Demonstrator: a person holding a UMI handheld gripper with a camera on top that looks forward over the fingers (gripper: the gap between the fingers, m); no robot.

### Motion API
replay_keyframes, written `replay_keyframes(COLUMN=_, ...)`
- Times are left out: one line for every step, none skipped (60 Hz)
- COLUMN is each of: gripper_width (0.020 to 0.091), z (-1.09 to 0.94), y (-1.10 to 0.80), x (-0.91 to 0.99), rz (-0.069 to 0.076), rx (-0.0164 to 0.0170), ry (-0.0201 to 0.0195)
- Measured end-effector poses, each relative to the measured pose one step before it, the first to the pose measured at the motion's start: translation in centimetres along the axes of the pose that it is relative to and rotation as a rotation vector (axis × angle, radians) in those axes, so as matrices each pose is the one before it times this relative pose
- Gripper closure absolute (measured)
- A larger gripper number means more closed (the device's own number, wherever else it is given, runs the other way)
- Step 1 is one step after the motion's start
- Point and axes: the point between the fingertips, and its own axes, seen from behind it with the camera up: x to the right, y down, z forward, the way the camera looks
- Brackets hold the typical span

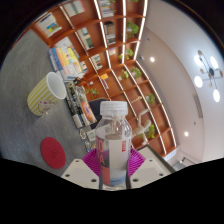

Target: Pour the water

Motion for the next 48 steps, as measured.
replay_keyframes(gripper_width=0.0768, z=0.249, y=-0.731, x=-0.229, rz=-0.0466, rx=0.00837, ry=-0.00457)
replay_keyframes(gripper_width=0.0769, z=-0.789, y=-0.974, x=0.064, rz=-0.0449, rx=0.00561, ry=-0.00026)
replay_keyframes(gripper_width=0.0769, z=0.179, y=-0.694, x=0.017, rz=-0.0423, rx=0.01011, ry=0.00255)
replay_keyframes(gripper_width=0.0770, z=-0.113, y=-0.641, x=0.235, rz=-0.0413, rx=0.00764, ry=0.00504)
replay_keyframes(gripper_width=0.0770, z=0.102, y=-0.591, x=0.221, rz=-0.0421, rx=0.00693, ry=0.00712)
replay_keyframes(gripper_width=0.0771, z=0.157, y=-0.570, x=0.253, rz=-0.0415, rx=0.00604, ry=0.00802)
replay_keyframes(gripper_width=0.0771, z=0.166, y=-0.523, x=0.253, rz=-0.0399, rx=0.00586, ry=0.00821)
replay_keyframes(gripper_width=0.0771, z=0.131, y=-0.481, x=0.289, rz=-0.0371, rx=0.00535, ry=0.00803)
replay_keyframes(gripper_width=0.0772, z=1.297, y=-0.324, x=-0.042, rz=-0.0341, rx=0.00988, ry=0.00591)
replay_keyframes(gripper_width=0.0770, z=0.229, y=-0.560, x=-0.060, rz=-0.0345, rx=0.00628, ry=0.00476)
replay_keyframes(gripper_width=0.0769, z=0.241, y=-0.503, x=0.095, rz=-0.0353, rx=0.00601, ry=0.00269)
replay_keyframes(gripper_width=0.0768, z=0.191, y=-0.460, x=0.107, rz=-0.0360, rx=0.00625, ry=0.00235)
replay_keyframes(gripper_width=0.0768, z=0.206, y=-0.423, x=0.089, rz=-0.0382, rx=0.00539, ry=0.00179)
replay_keyframes(gripper_width=0.0770, z=0.217, y=-0.387, x=0.053, rz=-0.0410, rx=0.00515, ry=0.00124)
replay_keyframes(gripper_width=0.0769, z=0.386, y=-0.087, x=0.228, rz=-0.0405, rx=0.00765, ry=0.00221)
replay_keyframes(gripper_width=0.0769, z=0.076, y=-0.385, x=0.183, rz=-0.0372, rx=0.00607, ry=0.00412)
replay_keyframes(gripper_width=0.0770, z=0.191, y=-0.342, x=0.129, rz=-0.0377, rx=0.00557, ry=0.00599)
replay_keyframes(gripper_width=0.0770, z=0.200, y=-0.334, x=0.089, rz=-0.0388, rx=0.00590, ry=0.00484)
replay_keyframes(gripper_width=0.0770, z=0.193, y=-0.353, x=0.048, rz=-0.0396, rx=0.00705, ry=0.00371)
replay_keyframes(gripper_width=0.0771, z=0.124, y=-0.371, x=0.097, rz=-0.0377, rx=0.00868, ry=0.00412)
replay_keyframes(gripper_width=0.0771, z=0.169, y=-0.200, x=0.101, rz=-0.0357, rx=0.00909, ry=0.00217)
replay_keyframes(gripper_width=0.0769, z=0.132, y=-0.341, x=-0.008, rz=-0.0344, rx=0.00504, ry=0.00435)
replay_keyframes(gripper_width=0.0770, z=-0.036, y=-0.203, x=0.074, rz=-0.0282, rx=0.00689, ry=-0.00016)
replay_keyframes(gripper_width=0.0770, z=0.066, y=-0.263, x=0.002, rz=-0.0299, rx=0.00452, ry=0.00108)
replay_keyframes(gripper_width=0.0772, z=0.039, y=-0.255, x=0.025, rz=-0.0290, rx=0.00395, ry=0.00110)
replay_keyframes(gripper_width=0.0770, z=0.047, y=-0.215, x=0.028, rz=-0.0282, rx=0.00229, ry=0.00177)
replay_keyframes(gripper_width=0.0771, z=0.027, y=-0.198, x=0.068, rz=-0.0276, rx=0.00179, ry=0.00337)
replay_keyframes(gripper_width=0.0770, z=0.010, y=-0.178, x=0.149, rz=-0.0280, rx=0.00158, ry=0.00559)
replay_keyframes(gripper_width=0.0771, z=0.113, y=-0.120, x=0.217, rz=-0.0304, rx=0.00040, ry=0.00719)
replay_keyframes(gripper_width=0.0771, z=-0.012, y=-0.201, x=0.300, rz=-0.0329, rx=-0.00515, ry=0.01002)
replay_keyframes(gripper_width=0.0771, z=-0.033, y=-0.237, x=0.198, rz=-0.0195, rx=-0.00044, ry=0.00927)
replay_keyframes(gripper_width=0.0773, z=-0.057, y=-0.119, x=0.295, rz=-0.0199, rx=-0.00227, ry=0.01201)
replay_keyframes(gripper_width=0.0770, z=-0.022, y=-0.169, x=0.195, rz=-0.0155, rx=0.00029, ry=0.00879)
replay_keyframes(gripper_width=0.0769, z=-0.048, y=-0.133, x=0.104, rz=-0.0107, rx=0.00025, ry=0.00400)
replay_keyframes(gripper_width=0.0771, z=-0.018, y=-0.093, x=-0.021, rz=-0.0055, rx=-0.00088, ry=-0.00059)
replay_keyframes(gripper_width=0.0770, z=-0.023, y=-0.066, x=-0.076, rz=-0.0013, rx=-0.00164, ry=-0.00423)
replay_keyframes(gripper_width=0.0769, z=-0.072, y=-0.044, x=0.019, rz=-0.0012, rx=0.00031, ry=-0.00491)
replay_keyframes(gripper_width=0.0769, z=0.122, y=-0.087, x=-0.268, rz=0.0061, rx=0.00689, ry=-0.00633)
replay_keyframes(gripper_width=0.0769, z=-0.003, y=-0.157, x=-0.144, rz=0.0050, rx=0.00293, ry=-0.00509)
replay_keyframes(gripper_width=0.0769, z=-0.005, y=-0.054, x=-0.110, rz=0.0045, rx=0.00078, ry=-0.00378)
replay_keyframes(gripper_width=0.0769, z=-0.018, y=0.024, x=-0.050, rz=0.0025, rx=-0.00195, ry=-0.00146)
replay_keyframes(gripper_width=0.0771, z=-0.011, y=0.071, x=-0.025, rz=0.0000, rx=-0.00356, ry=0.00036)
replay_keyframes(gripper_width=0.0771, z=-0.175, y=0.079, x=0.095, rz=-0.0036, rx=-0.00367, ry=0.00126)
replay_keyframes(gripper_width=0.0769, z=-0.020, y=0.049, x=-0.015, rz=0.0003, rx=-0.00079, ry=0.00023)
replay_keyframes(gripper_width=0.0770, z=-0.018, y=0.076, x=0.012, rz=0.0036, rx=-0.00124, ry=0.00093)
replay_keyframes(gripper_width=0.0770, z=-0.021, y=0.131, x=-0.031, rz=0.0074, rx=-0.00272, ry=-0.00034)
replay_keyframes(gripper_width=0.0771, z=-0.056, y=0.173, x=-0.007, rz=0.0073, rx=-0.00449, ry=0.00044)
replay_keyframes(gripper_width=0.0771, z=-0.041, y=0.220, x=0.027, rz=0.0071, rx=-0.00589, ry=0.00105)
